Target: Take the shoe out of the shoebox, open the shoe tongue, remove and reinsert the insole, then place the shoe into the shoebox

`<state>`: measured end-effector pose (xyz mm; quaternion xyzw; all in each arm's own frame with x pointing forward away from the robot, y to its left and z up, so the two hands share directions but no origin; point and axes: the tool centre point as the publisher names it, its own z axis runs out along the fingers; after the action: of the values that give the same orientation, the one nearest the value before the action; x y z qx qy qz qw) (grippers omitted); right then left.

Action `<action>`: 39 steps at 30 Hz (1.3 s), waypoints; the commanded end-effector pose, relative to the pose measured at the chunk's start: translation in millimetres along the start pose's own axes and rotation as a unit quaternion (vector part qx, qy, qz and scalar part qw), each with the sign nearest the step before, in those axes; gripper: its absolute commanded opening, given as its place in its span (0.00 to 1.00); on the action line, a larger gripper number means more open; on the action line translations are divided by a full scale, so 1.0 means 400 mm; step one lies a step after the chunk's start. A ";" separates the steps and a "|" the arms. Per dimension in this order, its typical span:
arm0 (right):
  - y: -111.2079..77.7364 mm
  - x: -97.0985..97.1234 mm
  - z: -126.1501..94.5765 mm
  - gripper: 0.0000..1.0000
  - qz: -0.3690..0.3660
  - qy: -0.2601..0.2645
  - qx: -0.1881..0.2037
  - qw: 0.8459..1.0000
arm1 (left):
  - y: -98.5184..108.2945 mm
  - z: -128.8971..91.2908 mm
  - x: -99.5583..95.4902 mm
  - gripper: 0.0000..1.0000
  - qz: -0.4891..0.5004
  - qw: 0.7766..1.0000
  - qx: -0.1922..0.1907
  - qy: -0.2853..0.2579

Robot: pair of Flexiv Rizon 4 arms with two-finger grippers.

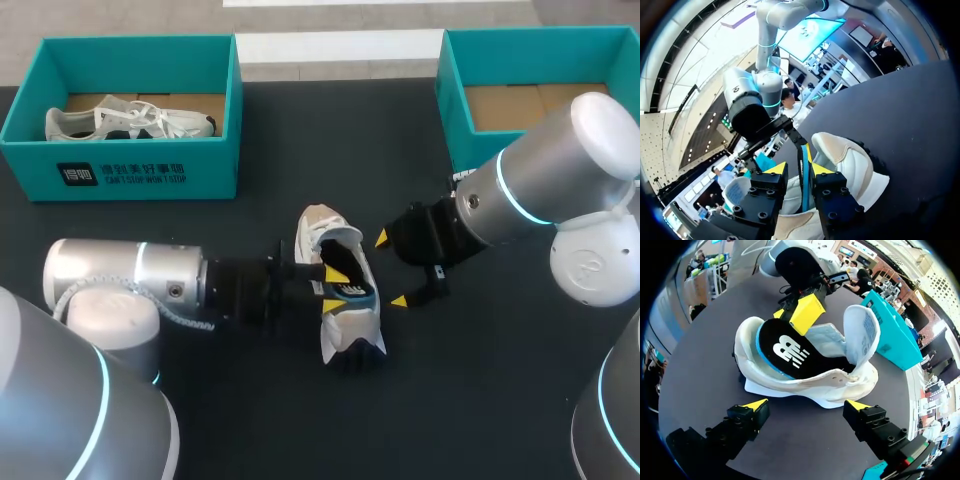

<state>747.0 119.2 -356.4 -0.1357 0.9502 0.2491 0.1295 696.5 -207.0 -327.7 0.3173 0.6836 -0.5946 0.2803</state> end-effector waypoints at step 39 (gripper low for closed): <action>0.000 0.002 0.001 1.00 0.000 -0.001 0.000 1.000 | -0.115 -0.109 -0.116 0.36 0.019 0.987 0.042 0.154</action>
<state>747.0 119.2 -356.4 -0.1356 0.9502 0.2491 0.1295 676.2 -172.7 -266.0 0.3822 0.6767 -0.5854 0.2310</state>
